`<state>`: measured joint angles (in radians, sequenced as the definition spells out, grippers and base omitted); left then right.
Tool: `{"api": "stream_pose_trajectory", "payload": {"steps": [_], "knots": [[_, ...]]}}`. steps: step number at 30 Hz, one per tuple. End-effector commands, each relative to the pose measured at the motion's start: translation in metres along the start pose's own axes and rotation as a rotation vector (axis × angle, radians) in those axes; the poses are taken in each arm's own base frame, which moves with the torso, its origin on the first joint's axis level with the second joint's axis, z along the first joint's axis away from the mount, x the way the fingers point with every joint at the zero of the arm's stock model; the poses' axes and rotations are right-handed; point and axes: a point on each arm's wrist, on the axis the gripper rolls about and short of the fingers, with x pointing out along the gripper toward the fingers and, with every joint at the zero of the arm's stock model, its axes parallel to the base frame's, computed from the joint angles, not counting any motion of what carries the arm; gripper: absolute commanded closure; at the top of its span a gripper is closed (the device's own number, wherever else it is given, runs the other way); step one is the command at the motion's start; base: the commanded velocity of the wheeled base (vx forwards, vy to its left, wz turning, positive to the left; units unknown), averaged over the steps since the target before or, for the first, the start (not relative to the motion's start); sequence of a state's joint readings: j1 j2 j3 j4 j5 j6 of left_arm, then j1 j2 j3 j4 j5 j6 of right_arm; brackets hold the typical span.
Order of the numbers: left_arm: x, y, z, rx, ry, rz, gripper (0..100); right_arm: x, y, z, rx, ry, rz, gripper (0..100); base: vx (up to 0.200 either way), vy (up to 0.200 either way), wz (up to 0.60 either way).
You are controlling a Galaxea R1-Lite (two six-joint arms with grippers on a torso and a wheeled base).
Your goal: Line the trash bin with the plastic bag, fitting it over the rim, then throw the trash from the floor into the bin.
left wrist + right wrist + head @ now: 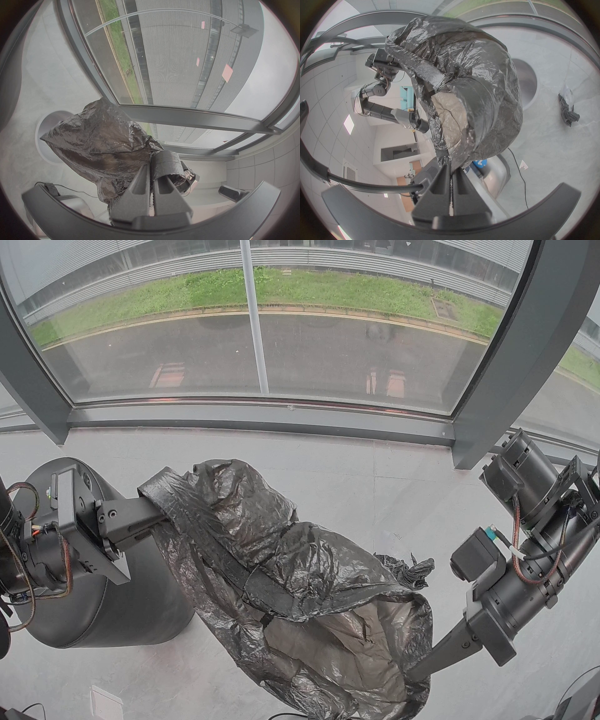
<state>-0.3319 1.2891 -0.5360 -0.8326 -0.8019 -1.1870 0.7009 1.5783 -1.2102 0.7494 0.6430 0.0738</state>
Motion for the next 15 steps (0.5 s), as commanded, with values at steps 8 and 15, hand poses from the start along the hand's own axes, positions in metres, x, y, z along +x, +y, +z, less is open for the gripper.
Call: {"api": "stream_pose_trajectory", "payload": {"steps": [8, 15], "knots": [[0.026, 0.031, -0.001, -0.046, 0.063, 0.009, 100, -0.006, 0.001, -0.016, -0.014, 0.104, -0.001, 100, 0.000, 0.000, 0.00], [0.033, 0.047, 0.000, -0.073, 0.063, 0.016, 100, 0.005, -0.017, -0.007, 0.036, 0.131, -0.012, 100, 0.000, 0.000, 0.00]]}}
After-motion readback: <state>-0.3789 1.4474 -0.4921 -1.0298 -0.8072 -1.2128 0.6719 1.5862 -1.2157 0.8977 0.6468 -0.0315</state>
